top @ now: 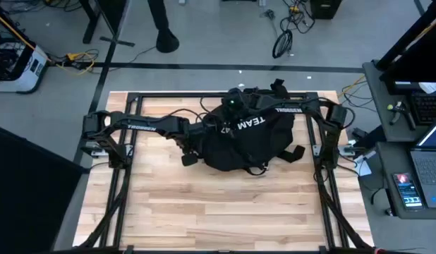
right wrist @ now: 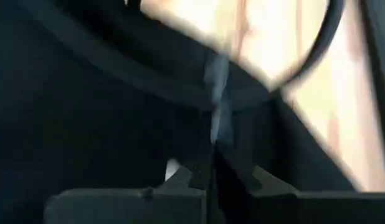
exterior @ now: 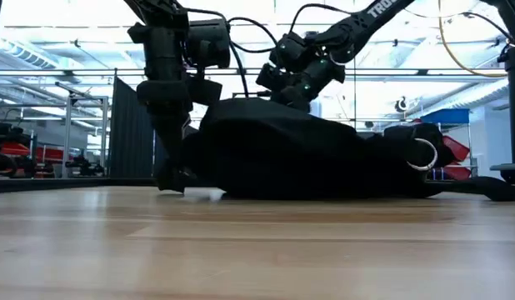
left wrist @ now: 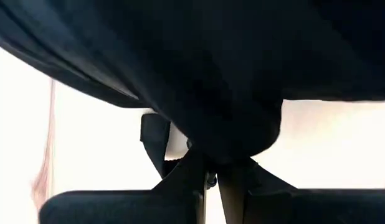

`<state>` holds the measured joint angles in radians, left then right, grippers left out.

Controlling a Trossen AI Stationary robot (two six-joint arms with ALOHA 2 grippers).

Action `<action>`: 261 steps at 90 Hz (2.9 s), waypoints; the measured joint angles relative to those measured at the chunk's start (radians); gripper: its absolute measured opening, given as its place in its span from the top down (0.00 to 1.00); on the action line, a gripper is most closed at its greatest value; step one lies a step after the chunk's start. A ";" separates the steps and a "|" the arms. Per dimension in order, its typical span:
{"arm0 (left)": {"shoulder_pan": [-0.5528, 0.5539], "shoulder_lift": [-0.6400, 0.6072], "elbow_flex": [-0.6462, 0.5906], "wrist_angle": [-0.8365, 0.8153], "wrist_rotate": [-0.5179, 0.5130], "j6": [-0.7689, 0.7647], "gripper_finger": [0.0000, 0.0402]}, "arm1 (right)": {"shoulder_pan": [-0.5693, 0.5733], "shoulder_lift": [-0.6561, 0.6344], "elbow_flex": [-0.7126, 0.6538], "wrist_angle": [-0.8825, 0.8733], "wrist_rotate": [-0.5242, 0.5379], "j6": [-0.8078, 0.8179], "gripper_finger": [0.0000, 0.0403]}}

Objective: Unpack backpack
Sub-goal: Open the black backpack

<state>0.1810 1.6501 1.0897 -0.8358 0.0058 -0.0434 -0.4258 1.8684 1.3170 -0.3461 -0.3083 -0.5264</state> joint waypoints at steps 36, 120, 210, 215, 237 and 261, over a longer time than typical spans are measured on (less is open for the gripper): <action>0.000 0.000 -0.016 0.012 -0.035 -0.028 0.99 | -0.052 -0.009 -0.002 -0.139 0.048 -0.029 1.00; 0.016 0.000 0.190 -0.115 -0.165 -0.049 0.54 | -0.025 0.008 0.000 0.179 -0.027 -0.014 0.74; 0.028 0.000 0.135 -0.073 -0.166 -0.049 0.53 | 0.024 0.170 -0.001 0.350 -0.013 0.004 0.75; 0.028 0.000 0.135 -0.074 -0.162 -0.049 0.53 | 0.026 0.181 -0.001 0.360 -0.013 0.014 0.75; 0.028 0.000 0.135 -0.084 -0.146 -0.049 0.53 | 0.042 0.215 -0.001 0.328 -0.007 0.008 0.77; 0.028 0.001 0.135 -0.094 -0.144 -0.049 0.53 | 0.042 0.217 0.000 0.316 -0.011 -0.011 0.99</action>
<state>0.2089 1.6512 1.2251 -0.9301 -0.1379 -0.0921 -0.3840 2.0853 1.3167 -0.0303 -0.3189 -0.5376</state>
